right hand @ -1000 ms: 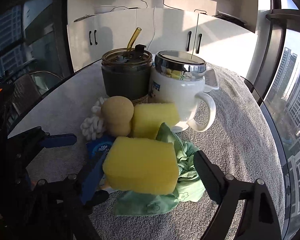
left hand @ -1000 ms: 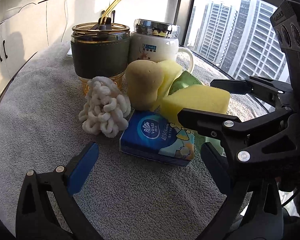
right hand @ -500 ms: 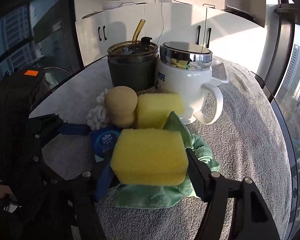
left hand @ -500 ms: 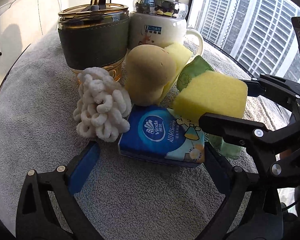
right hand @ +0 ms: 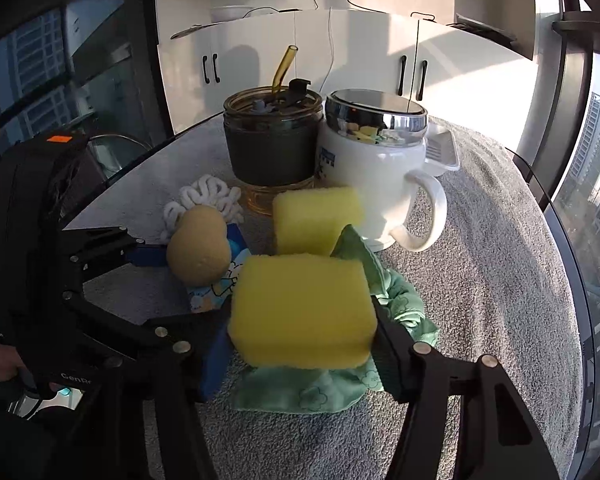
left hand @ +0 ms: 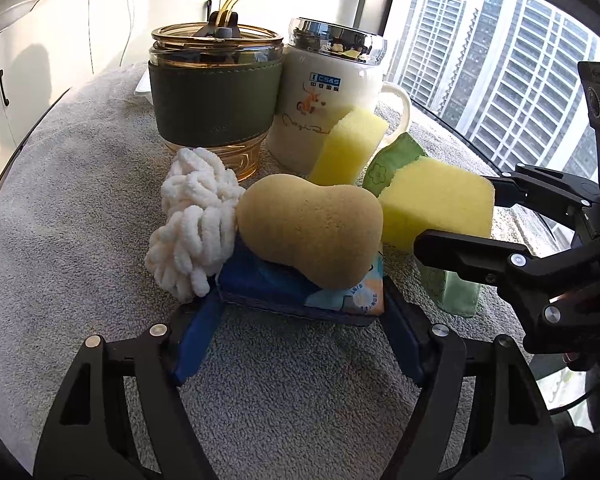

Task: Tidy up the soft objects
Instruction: 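Grasp the large yellow sponge with the right gripper while the left grasps the blue Vinda tissue pack, then carry the sponge and tissue pack to the white tray and release both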

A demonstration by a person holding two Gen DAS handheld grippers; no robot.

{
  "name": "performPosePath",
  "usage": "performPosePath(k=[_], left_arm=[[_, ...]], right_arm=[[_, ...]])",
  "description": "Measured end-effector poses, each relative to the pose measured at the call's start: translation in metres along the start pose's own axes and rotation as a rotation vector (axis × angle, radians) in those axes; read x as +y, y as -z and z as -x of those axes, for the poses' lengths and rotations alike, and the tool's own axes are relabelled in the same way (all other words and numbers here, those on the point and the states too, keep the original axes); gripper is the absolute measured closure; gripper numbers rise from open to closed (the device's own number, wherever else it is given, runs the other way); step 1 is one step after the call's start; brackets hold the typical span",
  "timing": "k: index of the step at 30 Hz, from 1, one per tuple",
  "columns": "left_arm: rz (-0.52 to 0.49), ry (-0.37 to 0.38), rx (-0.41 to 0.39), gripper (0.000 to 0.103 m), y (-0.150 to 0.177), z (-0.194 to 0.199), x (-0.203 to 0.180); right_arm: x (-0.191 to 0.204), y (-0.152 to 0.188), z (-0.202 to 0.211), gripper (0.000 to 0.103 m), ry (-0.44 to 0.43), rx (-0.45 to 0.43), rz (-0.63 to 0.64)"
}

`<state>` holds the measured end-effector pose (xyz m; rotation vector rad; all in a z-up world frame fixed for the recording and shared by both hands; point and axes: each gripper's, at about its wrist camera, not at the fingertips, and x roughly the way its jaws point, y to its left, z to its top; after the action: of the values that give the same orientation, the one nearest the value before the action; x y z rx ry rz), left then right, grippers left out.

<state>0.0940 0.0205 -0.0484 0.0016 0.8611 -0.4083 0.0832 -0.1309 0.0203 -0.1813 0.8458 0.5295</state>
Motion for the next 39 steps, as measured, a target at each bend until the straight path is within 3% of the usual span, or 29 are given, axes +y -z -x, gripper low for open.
performPosePath(k=[11,14,20,24,39], left_arm=[[-0.014,-0.009,0.052,0.029,0.004,0.009,-0.007],[-0.07,-0.015,0.081,0.029,-0.003,0.017,-0.012],[-0.232,-0.11,0.197,0.029,-0.009,0.006,-0.015],[-0.222,-0.116,0.174,0.029,-0.014,0.014,-0.011],[-0.138,-0.011,0.111,0.029,-0.002,0.029,-0.004]], right_arm=[[0.005,-0.003,0.008,0.041,0.013,-0.005,0.007],[0.005,-0.005,0.012,0.041,0.018,-0.012,0.008],[0.005,-0.004,0.015,0.041,0.02,-0.009,0.005],[0.003,-0.004,0.017,0.041,0.02,-0.015,-0.002],[0.0,-0.005,0.021,0.041,0.024,-0.031,-0.011]])
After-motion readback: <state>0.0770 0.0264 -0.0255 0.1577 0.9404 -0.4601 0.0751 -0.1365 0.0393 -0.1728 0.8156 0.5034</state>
